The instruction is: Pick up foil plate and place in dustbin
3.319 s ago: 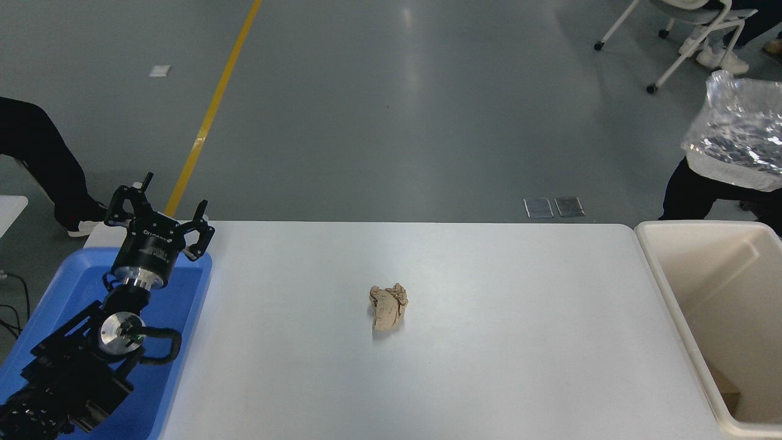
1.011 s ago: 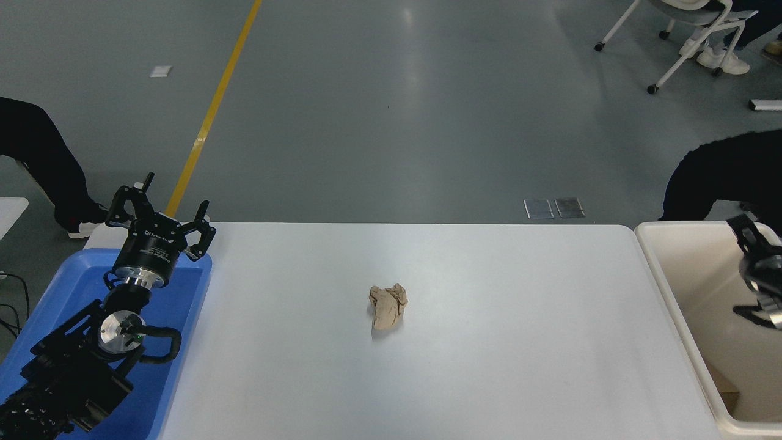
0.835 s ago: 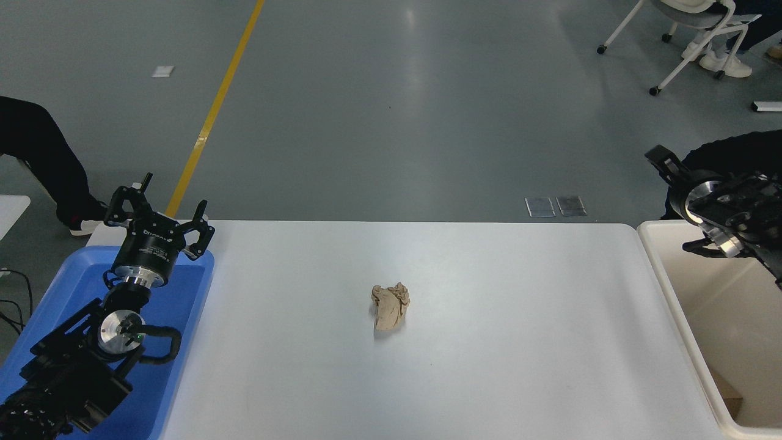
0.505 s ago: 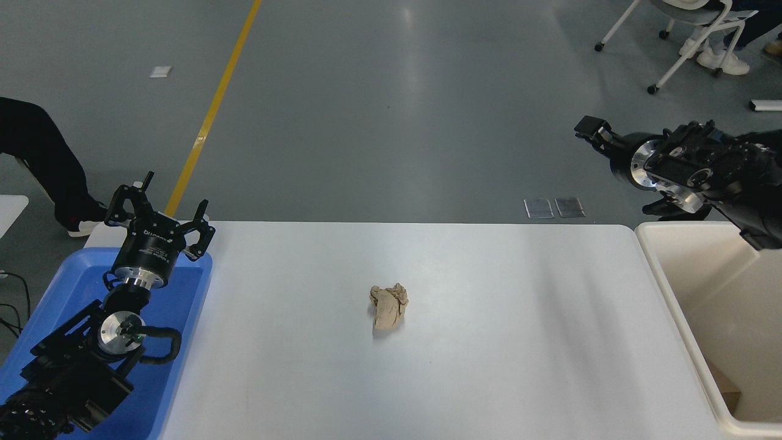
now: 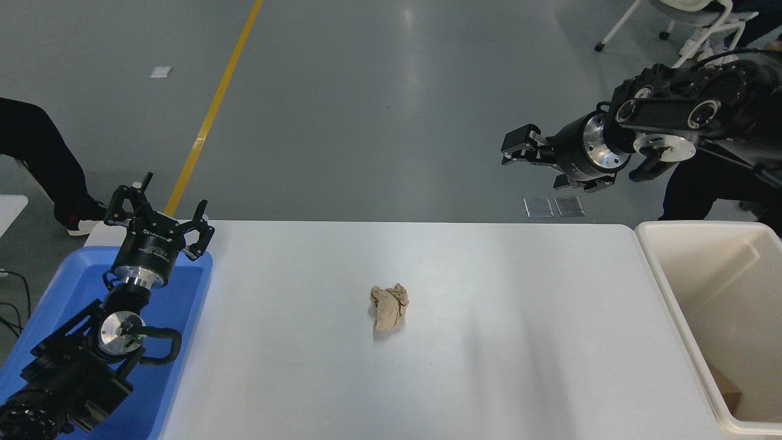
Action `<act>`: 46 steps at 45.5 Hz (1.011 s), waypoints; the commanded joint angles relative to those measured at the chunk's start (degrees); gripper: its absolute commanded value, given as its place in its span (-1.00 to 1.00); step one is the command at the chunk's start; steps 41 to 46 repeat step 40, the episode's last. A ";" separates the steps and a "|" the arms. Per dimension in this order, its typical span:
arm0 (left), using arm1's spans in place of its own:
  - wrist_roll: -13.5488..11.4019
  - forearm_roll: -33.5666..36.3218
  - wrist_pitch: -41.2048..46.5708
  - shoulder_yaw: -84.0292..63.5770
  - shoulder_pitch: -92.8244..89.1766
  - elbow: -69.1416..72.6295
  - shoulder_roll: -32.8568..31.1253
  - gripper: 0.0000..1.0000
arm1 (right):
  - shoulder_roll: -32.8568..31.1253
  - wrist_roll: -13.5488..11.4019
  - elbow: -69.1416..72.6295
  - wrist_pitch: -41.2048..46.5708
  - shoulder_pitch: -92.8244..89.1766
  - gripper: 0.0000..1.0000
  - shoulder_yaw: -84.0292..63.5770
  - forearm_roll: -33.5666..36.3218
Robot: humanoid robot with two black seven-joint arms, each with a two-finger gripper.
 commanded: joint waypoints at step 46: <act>0.00 0.00 0.18 -0.02 0.08 0.00 0.00 0.98 | -0.63 -0.30 23.37 13.97 24.26 1.00 -5.48 -5.03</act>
